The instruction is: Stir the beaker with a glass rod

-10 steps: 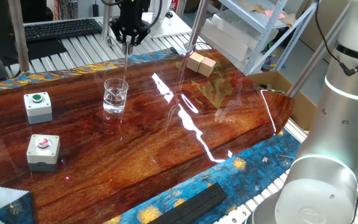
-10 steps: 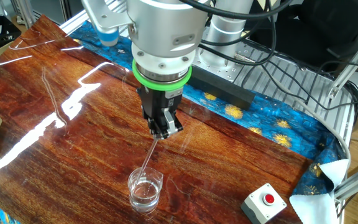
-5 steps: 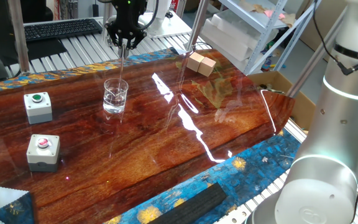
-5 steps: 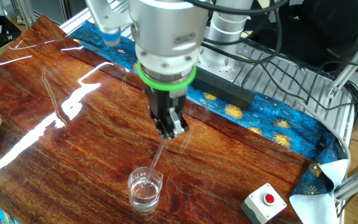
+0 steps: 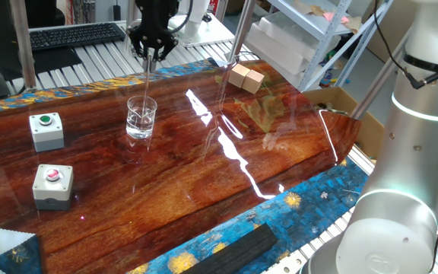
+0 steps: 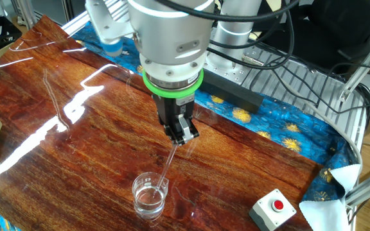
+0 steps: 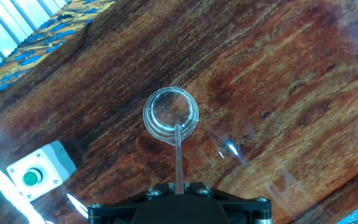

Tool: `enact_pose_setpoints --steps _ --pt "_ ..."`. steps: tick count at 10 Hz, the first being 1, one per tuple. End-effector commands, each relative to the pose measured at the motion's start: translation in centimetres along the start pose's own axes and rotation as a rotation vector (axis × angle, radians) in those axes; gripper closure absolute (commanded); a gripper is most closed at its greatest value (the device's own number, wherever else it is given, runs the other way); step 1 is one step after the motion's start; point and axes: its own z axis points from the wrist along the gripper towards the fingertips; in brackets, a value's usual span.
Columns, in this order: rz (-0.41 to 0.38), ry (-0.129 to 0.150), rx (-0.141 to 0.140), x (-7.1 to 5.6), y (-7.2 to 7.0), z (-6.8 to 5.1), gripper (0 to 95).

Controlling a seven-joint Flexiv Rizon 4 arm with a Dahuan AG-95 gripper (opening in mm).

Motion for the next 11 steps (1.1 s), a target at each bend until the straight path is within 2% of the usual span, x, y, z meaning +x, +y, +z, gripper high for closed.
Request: enact_pose_setpoints --steps 1,4,7,11 --pt "0.018 -0.015 -0.014 0.0 0.1 0.3 95.0" --pt "0.057 -0.025 -0.033 -0.3 0.6 0.7 95.0" --pt "0.074 -0.036 -0.040 -1.2 1.1 0.8 95.0" --pt "0.055 -0.055 -0.026 -1.8 1.4 0.9 95.0"
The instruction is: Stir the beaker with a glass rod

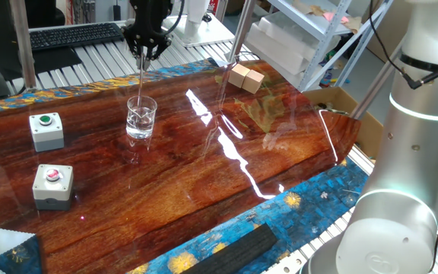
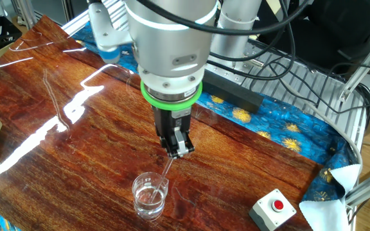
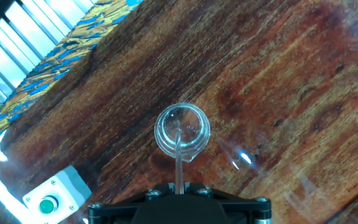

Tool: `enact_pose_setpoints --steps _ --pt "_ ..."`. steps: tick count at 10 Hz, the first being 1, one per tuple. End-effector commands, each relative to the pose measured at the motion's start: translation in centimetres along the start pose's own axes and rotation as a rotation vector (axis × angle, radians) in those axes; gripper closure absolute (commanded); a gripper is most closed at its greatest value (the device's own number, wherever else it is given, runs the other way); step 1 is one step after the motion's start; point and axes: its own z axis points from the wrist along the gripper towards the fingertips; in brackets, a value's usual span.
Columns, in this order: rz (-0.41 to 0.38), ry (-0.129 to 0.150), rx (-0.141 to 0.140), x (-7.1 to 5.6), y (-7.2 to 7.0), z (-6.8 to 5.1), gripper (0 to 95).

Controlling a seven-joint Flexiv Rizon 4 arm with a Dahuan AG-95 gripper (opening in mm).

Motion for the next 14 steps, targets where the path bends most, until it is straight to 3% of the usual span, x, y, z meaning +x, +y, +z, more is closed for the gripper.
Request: enact_pose_setpoints --steps 1,5,8,11,14 --pt "-0.018 -0.008 0.004 -0.1 -0.2 0.1 95.0" --pt "-0.090 -0.010 0.011 -1.3 -1.4 0.2 95.0" --pt "-0.109 0.004 0.015 -1.4 -2.6 -0.7 95.0" --pt "-0.112 0.013 0.020 -0.5 -3.4 -1.2 95.0" --pt "-0.079 0.018 0.018 1.4 -3.2 -0.7 95.0"
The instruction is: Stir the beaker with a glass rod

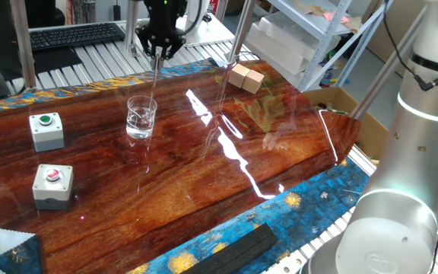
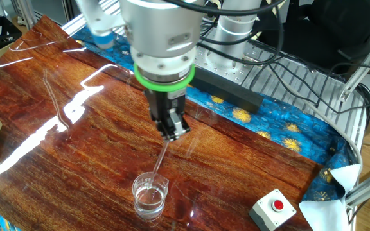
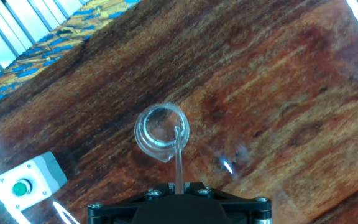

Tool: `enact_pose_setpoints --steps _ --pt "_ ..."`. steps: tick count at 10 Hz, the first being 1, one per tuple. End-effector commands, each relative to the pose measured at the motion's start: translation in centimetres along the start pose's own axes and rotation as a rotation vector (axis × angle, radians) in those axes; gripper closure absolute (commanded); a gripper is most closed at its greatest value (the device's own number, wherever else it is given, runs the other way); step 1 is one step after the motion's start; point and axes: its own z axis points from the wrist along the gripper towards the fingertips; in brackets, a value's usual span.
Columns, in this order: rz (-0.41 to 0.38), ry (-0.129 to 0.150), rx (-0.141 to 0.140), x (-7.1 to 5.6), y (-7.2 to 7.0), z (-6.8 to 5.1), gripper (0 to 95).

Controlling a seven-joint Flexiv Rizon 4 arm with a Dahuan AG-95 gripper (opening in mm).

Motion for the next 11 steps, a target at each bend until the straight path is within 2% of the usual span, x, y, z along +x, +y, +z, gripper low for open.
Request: enact_pose_setpoints --steps 1,3,5,8,9,11 --pt "0.030 0.006 -0.004 1.0 0.4 0.1 95.0" --pt "0.074 0.001 -0.005 1.6 1.8 0.5 95.0" --pt "0.112 -0.005 -0.008 1.5 3.3 1.0 95.0" --pt "0.138 -0.009 -0.011 0.4 4.7 1.5 95.0" --pt "0.133 -0.009 -0.011 -0.2 4.9 1.6 95.0" --pt "0.126 -0.018 -0.016 -0.6 4.8 2.0 95.0"
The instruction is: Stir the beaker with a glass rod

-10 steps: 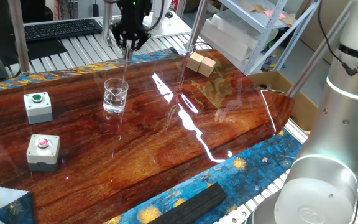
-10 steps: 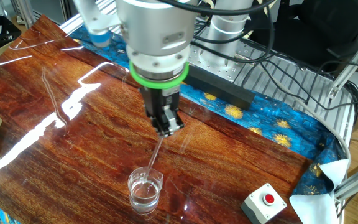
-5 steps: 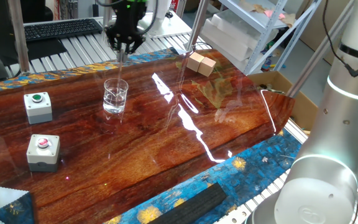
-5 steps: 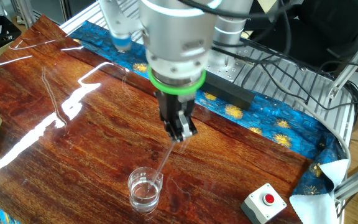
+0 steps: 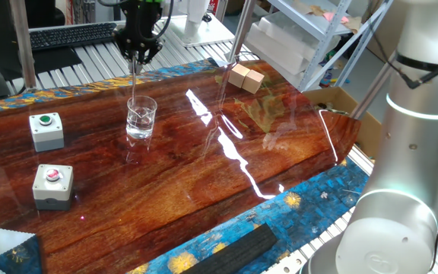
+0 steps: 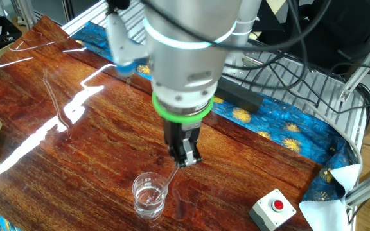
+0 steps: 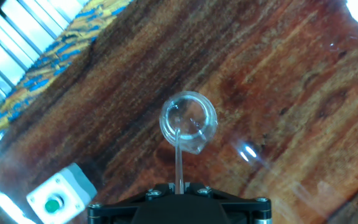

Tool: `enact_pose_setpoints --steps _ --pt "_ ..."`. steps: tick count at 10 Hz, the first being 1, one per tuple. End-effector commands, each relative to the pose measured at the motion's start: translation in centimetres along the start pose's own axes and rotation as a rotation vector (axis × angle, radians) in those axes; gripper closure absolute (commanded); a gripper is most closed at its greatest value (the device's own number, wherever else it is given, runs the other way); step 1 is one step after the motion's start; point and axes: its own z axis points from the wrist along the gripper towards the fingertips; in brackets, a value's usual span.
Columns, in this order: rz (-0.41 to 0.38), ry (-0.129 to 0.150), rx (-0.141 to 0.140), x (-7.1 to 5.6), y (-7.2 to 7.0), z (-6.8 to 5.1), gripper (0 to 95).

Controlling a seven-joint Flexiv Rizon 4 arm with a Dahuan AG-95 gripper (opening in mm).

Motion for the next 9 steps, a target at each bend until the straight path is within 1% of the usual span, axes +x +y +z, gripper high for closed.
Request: enact_pose_setpoints --steps 1,3,6,9 --pt "-0.003 -0.007 -0.007 0.0 -0.3 0.2 95.0" --pt "-0.031 -0.006 -0.007 -0.6 -0.7 0.3 95.0" --pt "-0.063 -0.007 -0.006 -1.7 -1.8 0.1 95.0" --pt "-0.084 0.007 -0.011 -2.3 -2.8 -0.3 95.0"
